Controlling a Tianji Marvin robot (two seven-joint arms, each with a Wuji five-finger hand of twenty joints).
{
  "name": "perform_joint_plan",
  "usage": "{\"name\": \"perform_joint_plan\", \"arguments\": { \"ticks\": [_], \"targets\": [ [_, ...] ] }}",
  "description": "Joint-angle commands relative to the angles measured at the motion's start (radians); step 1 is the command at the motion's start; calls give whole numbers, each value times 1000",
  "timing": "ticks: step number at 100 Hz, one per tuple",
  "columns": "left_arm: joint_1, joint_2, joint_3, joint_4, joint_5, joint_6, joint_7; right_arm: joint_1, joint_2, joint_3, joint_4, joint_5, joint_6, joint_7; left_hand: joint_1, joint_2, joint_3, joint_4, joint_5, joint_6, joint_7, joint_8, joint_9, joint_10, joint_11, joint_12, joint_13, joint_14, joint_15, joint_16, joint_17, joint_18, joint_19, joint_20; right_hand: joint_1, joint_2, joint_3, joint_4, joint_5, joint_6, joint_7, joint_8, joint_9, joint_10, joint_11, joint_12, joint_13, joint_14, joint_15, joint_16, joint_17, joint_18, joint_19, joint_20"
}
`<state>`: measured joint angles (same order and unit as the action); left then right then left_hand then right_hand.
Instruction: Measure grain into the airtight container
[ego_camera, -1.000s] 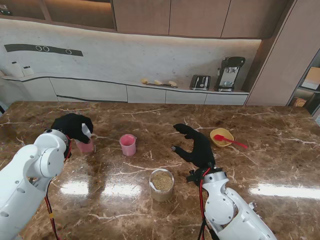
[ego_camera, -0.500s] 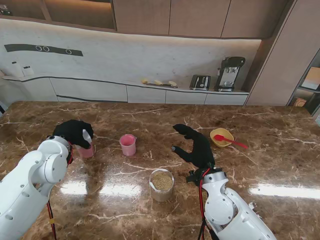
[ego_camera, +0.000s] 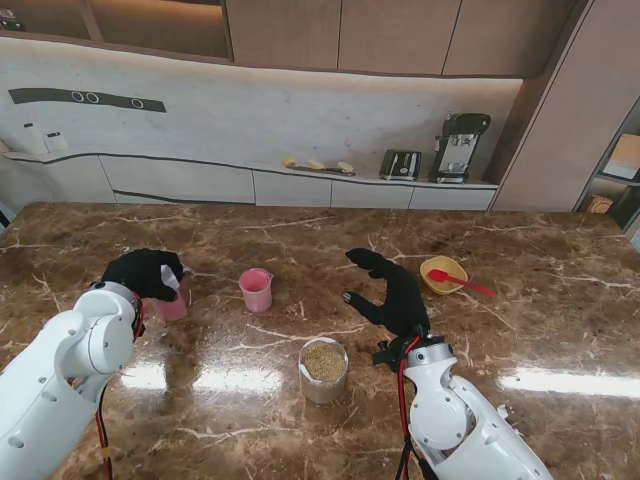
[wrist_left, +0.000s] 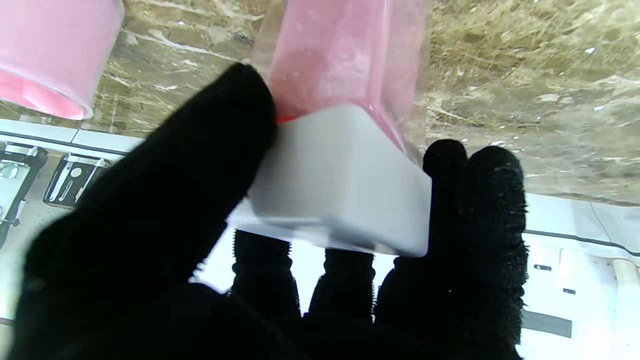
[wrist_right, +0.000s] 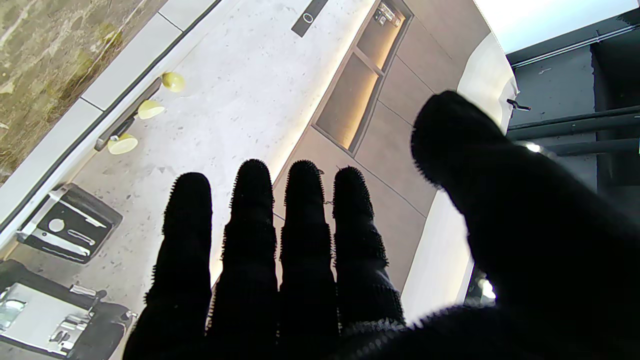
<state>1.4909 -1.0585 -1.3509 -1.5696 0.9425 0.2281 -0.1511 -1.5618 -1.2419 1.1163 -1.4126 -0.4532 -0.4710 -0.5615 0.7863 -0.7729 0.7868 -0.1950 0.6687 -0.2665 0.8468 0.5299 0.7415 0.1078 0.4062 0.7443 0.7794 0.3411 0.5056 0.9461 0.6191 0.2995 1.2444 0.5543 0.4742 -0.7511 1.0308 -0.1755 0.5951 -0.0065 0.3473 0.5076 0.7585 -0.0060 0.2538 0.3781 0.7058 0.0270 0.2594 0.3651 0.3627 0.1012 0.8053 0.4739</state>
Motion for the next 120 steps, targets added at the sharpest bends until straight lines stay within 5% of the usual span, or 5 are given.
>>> {"name": "perform_joint_plan", "arguments": {
  "ticks": [1, 65, 80, 99, 120],
  "targets": [
    [15, 2, -3, 1, 5, 7, -7, -6, -3, -1, 6, 3, 2, 9, 26, 87, 154, 37, -28, 102, 0, 24, -66, -97, 97, -136, -51, -139, 29, -51, -31, -27, -8, 34, -30, 3, 13, 36, 21, -25, 1, -9, 11, -20, -2, -7, 13, -15, 8, 2, -1, -20, 16, -15],
    [36, 5, -48, -41, -8, -27, -42, -8, -5, -1, 5, 5, -1, 5, -269, 125, -294, 83, -285, 93, -457, -209, -416, -117, -145, -406, -517, -172, -356, -492, -704, 163, -592, -218, -35, 10, 15, 38, 25, -28, 2, -9, 17, -21, 0, -3, 15, -16, 12, 8, 0, -16, 21, -10],
    [43, -5, -74, -62, -29, -67, 27, -11, -4, 3, 2, 0, -6, 3, -275, 181, -412, 96, -293, 97, -534, -283, -438, -141, -175, -465, -571, -205, -377, -566, -707, 82, -740, -306, -36, 9, 14, 38, 26, -28, 2, -10, 18, -21, -1, -3, 15, -14, 11, 7, 0, -16, 19, -10],
    [72, -8, -118, -159, -51, -168, 31, -16, -3, 9, -4, -7, -9, -1, -256, 255, -503, 120, -294, 193, -588, -331, -463, -154, -185, -515, -584, -331, -396, -584, -635, -311, -884, -364, -37, 10, 12, 38, 26, -26, 2, -10, 20, -21, -2, -3, 16, -16, 10, 6, 1, -17, 18, -11],
    [111, -17, -115, -274, -118, -248, 52, -24, 1, 14, -10, -18, -5, 4, -239, 290, -566, 137, -247, 288, -637, -359, -442, -144, -173, -529, -561, -336, -397, -590, -629, -377, -771, -296, -37, 12, 10, 39, 28, -27, 2, -10, 20, -20, -3, -3, 16, -15, 9, 6, 2, -16, 18, -10]
  ]
}}
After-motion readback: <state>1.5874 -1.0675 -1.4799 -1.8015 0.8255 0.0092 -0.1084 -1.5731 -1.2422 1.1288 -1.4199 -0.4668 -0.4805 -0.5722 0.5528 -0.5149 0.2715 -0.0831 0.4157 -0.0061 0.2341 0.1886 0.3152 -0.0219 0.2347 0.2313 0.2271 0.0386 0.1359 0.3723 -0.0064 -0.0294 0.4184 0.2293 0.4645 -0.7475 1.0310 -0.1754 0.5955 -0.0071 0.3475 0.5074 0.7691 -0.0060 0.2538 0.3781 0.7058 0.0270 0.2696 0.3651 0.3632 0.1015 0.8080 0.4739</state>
